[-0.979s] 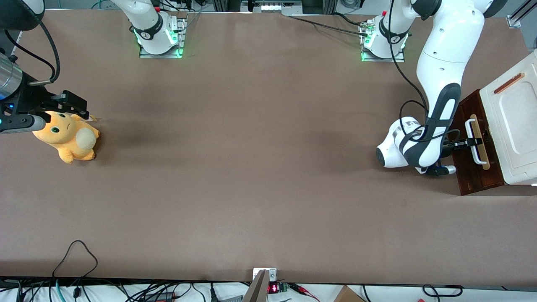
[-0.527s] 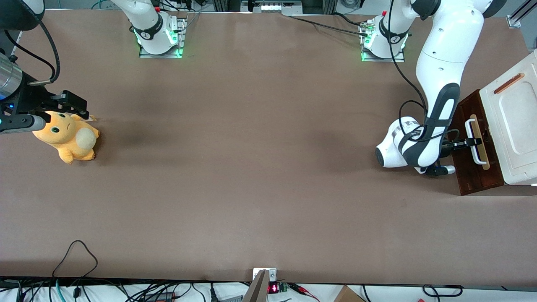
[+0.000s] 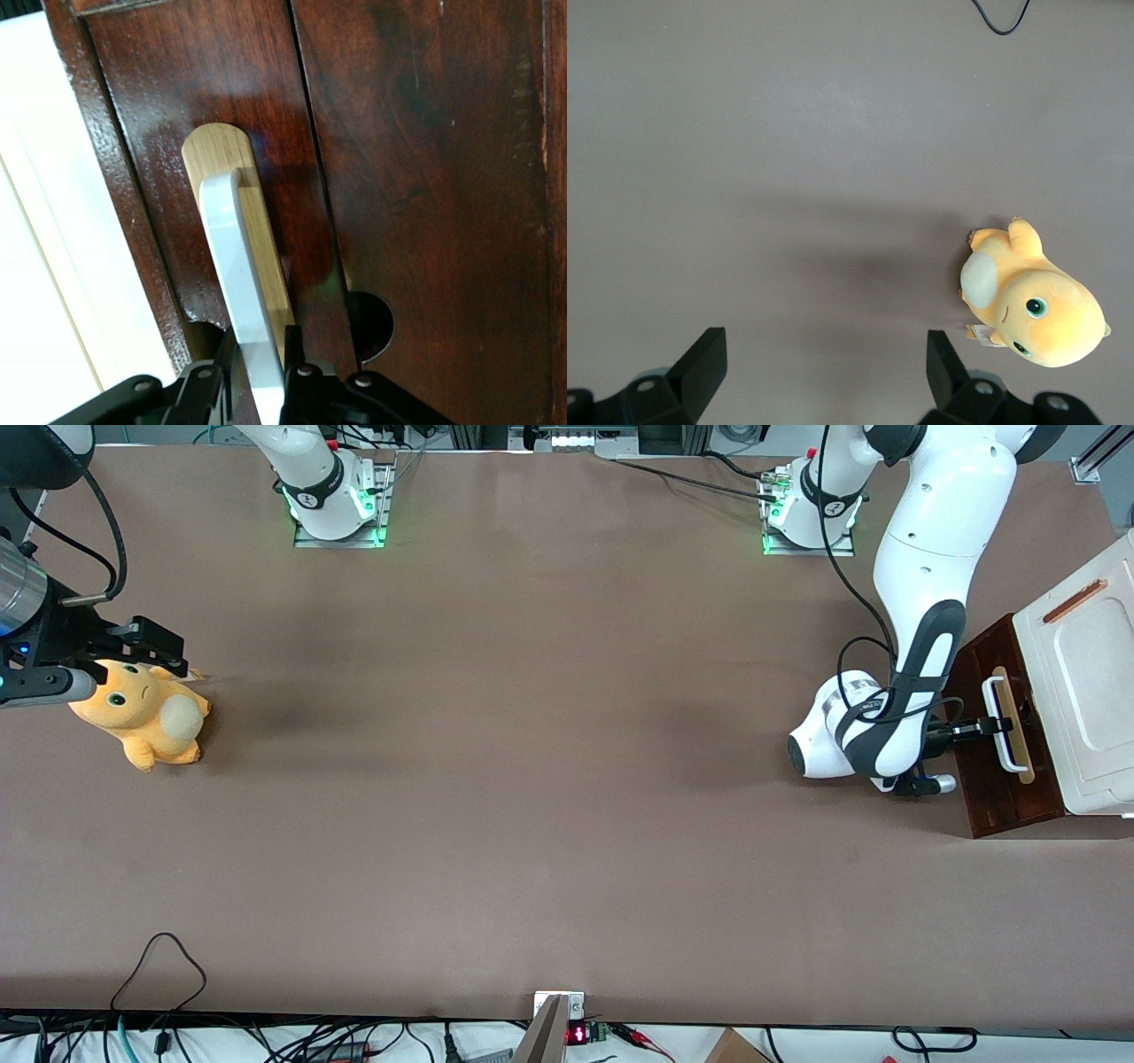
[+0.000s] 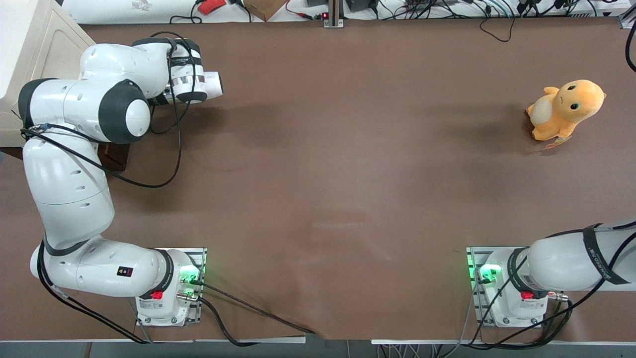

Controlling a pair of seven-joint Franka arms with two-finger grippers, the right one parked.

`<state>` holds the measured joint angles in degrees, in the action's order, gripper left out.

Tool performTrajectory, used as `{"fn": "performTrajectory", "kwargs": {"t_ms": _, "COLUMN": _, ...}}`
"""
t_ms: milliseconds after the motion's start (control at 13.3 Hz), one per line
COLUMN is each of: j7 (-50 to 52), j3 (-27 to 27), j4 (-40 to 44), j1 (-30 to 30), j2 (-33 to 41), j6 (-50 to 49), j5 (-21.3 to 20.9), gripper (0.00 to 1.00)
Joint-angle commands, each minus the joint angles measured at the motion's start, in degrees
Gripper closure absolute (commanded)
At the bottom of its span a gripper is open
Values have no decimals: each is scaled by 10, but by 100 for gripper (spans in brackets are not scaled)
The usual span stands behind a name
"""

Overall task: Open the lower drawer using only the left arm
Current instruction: 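Close the left gripper on the white handle bar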

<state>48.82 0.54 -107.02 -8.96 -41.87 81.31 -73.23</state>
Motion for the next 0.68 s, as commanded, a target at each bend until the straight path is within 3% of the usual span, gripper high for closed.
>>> {"fn": "performTrajectory", "kwargs": {"t_ms": 0, "j7": 4, "j3": 0, "j4": 1, "j1": 2, "j2": 2, "j6": -5, "j5": 7, "gripper": 79}}
{"fn": "performTrajectory", "kwargs": {"t_ms": 602, "j7": 15, "j3": 0, "j4": 1, "j1": 4, "j2": 2, "j6": -11, "j5": 7, "gripper": 81}}
